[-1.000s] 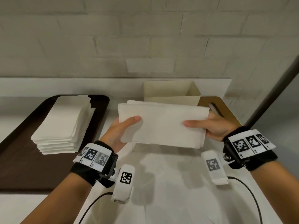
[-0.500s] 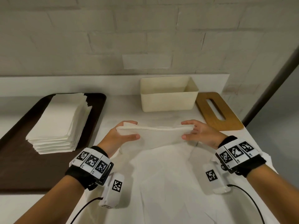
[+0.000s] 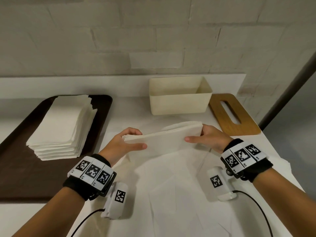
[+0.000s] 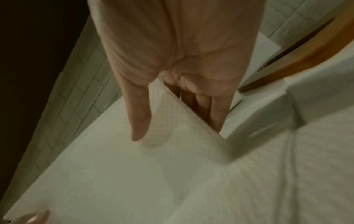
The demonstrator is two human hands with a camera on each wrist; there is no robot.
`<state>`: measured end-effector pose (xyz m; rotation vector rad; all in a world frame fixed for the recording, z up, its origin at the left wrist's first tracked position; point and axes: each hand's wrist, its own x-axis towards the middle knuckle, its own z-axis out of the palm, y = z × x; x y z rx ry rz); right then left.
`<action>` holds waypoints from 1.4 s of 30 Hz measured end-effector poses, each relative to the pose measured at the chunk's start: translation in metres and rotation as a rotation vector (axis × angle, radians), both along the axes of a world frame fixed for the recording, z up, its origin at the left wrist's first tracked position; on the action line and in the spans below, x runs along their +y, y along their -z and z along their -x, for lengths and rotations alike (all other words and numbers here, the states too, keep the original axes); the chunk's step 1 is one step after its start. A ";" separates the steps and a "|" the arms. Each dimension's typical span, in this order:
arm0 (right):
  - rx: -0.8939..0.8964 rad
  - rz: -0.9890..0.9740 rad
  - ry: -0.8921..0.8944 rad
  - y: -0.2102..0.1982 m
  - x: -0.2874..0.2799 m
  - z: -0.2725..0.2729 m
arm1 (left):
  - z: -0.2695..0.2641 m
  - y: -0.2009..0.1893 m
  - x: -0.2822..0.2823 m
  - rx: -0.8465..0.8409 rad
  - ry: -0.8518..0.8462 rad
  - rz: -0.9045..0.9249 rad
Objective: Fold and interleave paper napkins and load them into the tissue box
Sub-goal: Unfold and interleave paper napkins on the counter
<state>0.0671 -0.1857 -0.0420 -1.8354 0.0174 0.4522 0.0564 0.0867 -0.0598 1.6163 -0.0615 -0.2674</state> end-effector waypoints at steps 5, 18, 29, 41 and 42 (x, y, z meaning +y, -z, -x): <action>-0.065 0.016 0.031 -0.003 0.008 0.001 | 0.003 -0.006 -0.010 0.010 -0.048 -0.074; -0.043 0.083 -0.038 0.001 -0.006 -0.006 | -0.003 0.002 0.006 0.043 -0.110 0.030; 0.053 -0.117 0.017 -0.004 0.009 -0.018 | -0.012 0.001 -0.012 0.061 -0.189 0.060; -0.057 -0.112 0.046 -0.010 0.003 -0.022 | -0.013 -0.012 -0.012 0.037 -0.131 0.086; -0.061 -0.122 0.037 -0.010 0.000 -0.022 | -0.013 -0.013 -0.010 0.018 -0.117 0.078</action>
